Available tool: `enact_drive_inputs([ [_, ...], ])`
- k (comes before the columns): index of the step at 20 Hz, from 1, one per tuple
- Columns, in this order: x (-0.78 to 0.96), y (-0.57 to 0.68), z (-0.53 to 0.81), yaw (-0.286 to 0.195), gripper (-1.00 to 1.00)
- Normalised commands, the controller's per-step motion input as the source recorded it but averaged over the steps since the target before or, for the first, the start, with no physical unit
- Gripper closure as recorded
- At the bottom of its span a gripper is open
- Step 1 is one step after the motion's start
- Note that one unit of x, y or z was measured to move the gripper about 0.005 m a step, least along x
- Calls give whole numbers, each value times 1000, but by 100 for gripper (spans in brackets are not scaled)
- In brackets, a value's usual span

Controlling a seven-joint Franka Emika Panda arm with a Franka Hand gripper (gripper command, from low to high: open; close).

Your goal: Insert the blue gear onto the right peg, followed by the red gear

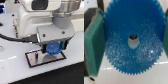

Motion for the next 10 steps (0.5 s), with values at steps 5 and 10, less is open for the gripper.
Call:
enact_drive_inputs([
  [5, 241, -8, -162, 0, 100],
  [10, 143, 9, -226, 0, 100],
])
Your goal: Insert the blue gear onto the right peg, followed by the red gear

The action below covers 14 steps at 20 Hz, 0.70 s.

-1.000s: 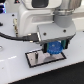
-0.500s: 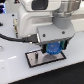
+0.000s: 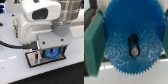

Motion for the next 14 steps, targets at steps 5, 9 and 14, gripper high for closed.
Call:
enact_drive_inputs([
  [5, 29, 37, -49, 0, -100],
  [9, -80, 103, 275, 0, -100],
  [14, -227, 79, 450, 0, -100],
])
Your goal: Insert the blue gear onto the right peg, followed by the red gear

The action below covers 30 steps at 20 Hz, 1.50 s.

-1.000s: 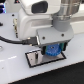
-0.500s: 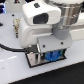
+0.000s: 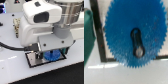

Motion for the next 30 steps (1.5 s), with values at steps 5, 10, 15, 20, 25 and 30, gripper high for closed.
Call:
enact_drive_inputs([
  [5, -430, 134, 259, 0, -100],
  [10, -701, 217, 134, 0, -100],
  [15, -788, 107, 16, 0, -100],
  [20, -702, 74, -48, 0, -100],
  [25, -497, 11, -245, 0, -100],
  [30, -348, 2, -304, 0, -100],
])
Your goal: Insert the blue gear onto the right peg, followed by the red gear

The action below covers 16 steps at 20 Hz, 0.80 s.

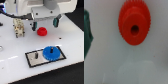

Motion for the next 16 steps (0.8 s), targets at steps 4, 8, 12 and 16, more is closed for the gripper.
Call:
enact_drive_inputs([
  [4, -183, 9, -281, 0, -100],
  [8, -115, -3, -258, 0, -100],
  [12, -79, -2, -244, 0, -100],
  [16, -128, -2, -266, 0, -100],
])
